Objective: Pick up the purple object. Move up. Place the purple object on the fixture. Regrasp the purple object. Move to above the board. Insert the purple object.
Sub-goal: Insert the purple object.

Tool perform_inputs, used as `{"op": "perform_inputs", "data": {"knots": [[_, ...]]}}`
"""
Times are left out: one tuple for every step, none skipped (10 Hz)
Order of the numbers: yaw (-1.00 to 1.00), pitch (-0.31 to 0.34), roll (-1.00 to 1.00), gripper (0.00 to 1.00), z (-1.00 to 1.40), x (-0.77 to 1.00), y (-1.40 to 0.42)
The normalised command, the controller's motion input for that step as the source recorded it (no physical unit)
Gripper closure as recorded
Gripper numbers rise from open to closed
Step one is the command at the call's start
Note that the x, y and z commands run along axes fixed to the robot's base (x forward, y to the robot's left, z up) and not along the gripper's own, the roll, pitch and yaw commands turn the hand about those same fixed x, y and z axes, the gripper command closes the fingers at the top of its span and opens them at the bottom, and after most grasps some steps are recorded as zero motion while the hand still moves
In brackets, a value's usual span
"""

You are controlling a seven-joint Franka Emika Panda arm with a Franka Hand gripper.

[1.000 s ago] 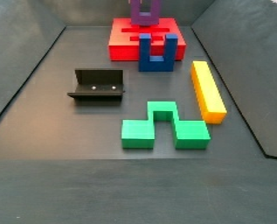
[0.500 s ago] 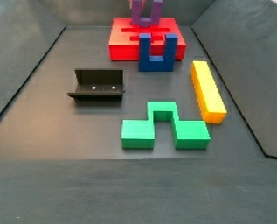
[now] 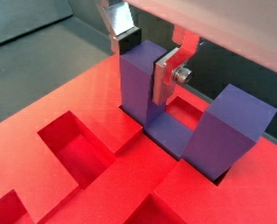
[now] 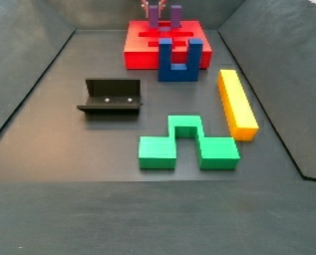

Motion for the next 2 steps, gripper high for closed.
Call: {"op": "perform_inputs", "data": {"knots": [[0.00,0.196,0.11,1.00,-0.15,0.38,-0.18],[0.00,0.114,0.11,1.00,-0.27,0.26,-0.27]]}}
